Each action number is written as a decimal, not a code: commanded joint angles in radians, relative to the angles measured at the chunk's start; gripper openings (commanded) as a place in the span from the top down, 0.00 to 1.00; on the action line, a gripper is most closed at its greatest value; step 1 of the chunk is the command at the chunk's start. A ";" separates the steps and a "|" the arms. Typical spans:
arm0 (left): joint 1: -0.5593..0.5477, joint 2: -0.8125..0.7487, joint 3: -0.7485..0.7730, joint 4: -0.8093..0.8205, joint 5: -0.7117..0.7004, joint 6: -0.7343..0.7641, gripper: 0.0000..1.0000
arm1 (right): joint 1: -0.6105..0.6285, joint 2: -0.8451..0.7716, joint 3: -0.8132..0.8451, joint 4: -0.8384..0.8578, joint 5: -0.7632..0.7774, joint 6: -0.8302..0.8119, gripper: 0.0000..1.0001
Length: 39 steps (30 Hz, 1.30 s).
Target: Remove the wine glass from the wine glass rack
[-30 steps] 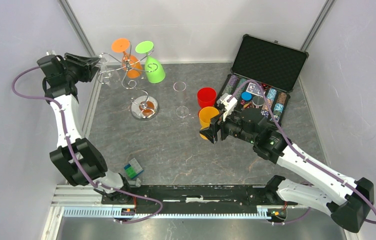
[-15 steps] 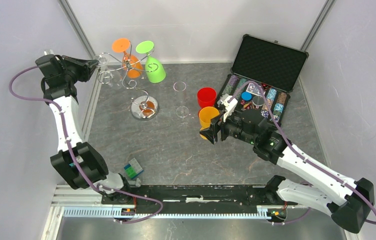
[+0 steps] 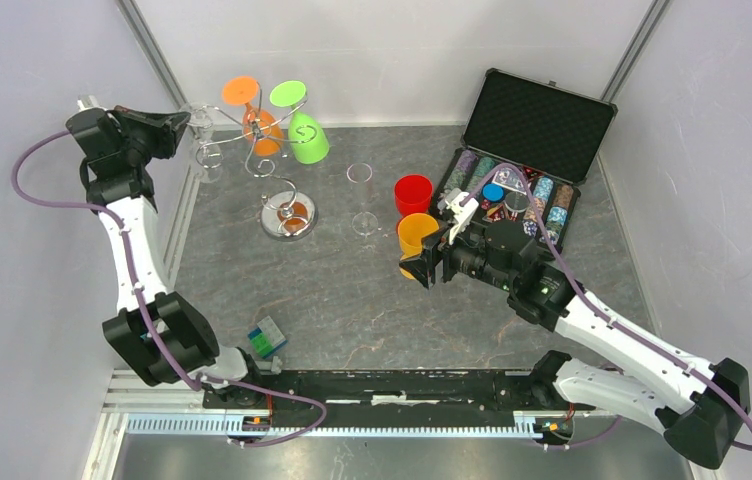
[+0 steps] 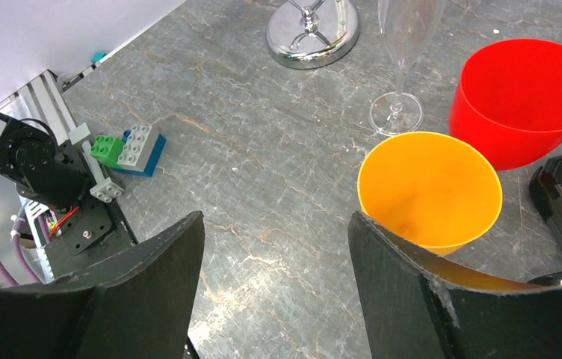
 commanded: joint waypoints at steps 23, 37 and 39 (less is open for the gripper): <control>-0.055 0.023 -0.074 0.486 0.073 -0.208 0.98 | 0.004 -0.018 -0.011 0.091 -0.026 0.010 0.24; -0.061 -0.097 -0.055 0.182 0.061 -0.082 0.98 | 0.004 -0.037 -0.015 0.086 -0.023 0.006 0.20; -0.054 -0.118 -0.053 0.137 0.051 -0.059 0.98 | 0.004 -0.043 -0.016 0.087 -0.029 0.003 0.17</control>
